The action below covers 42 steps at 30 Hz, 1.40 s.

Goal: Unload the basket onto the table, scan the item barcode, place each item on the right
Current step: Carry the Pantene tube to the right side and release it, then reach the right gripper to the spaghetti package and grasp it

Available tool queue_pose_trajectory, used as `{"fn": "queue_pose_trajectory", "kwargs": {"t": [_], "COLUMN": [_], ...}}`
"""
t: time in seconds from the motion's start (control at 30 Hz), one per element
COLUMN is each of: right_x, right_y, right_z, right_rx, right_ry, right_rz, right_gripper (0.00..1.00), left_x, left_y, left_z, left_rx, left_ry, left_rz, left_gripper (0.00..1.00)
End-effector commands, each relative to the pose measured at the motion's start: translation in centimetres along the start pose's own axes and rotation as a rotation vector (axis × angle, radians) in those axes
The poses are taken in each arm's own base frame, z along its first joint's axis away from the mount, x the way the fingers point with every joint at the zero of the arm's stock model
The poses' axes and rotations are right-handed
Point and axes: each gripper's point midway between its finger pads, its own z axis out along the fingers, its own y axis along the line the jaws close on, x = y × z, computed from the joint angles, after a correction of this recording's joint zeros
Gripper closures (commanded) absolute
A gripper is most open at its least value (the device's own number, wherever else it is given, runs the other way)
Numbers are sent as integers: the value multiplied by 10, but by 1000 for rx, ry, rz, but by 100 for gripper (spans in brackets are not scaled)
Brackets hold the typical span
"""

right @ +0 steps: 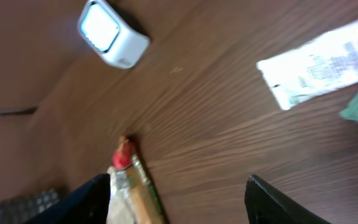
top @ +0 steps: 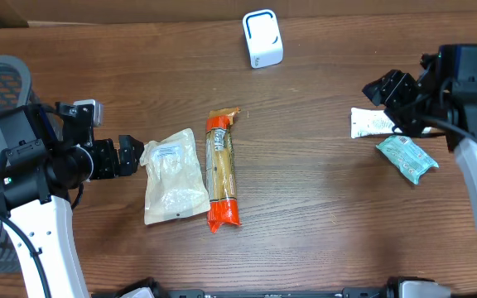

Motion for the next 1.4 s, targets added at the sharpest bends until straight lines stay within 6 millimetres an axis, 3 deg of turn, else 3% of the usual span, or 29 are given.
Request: {"fn": "queue_pose_trajectory", "kwargs": {"t": [0.0,0.13,0.4,0.73,1.03,1.2,1.37], "right_x": [17,27,34,37,33,30,31], "right_y": [24,39,44,32,35,39,62], "right_z": [-16,-34,-60,-59,-60,-59,-42], "right_rx": [-72,-114,-139,-80,-90,-103,-157], "right_ry": [13,-9,-51,-51,-65,-77,-63], "right_rz": [-23,-64,-65,-55,-64,-104,-212], "right_gripper": [27,17,15,15,11,4,4], "left_x": [-2,-2,-2,-2,-2,-2,-2], "left_y": [-3,-3,-3,-3,-3,-3,-3], "left_z": [0,0,0,0,0,0,0], "left_rx": [15,15,15,15,15,15,15], "left_ry": [-7,-7,-6,-7,-6,-6,-6], "left_rz": [31,31,31,31,31,31,31], "left_gripper": [0,0,0,1,0,0,0]}}
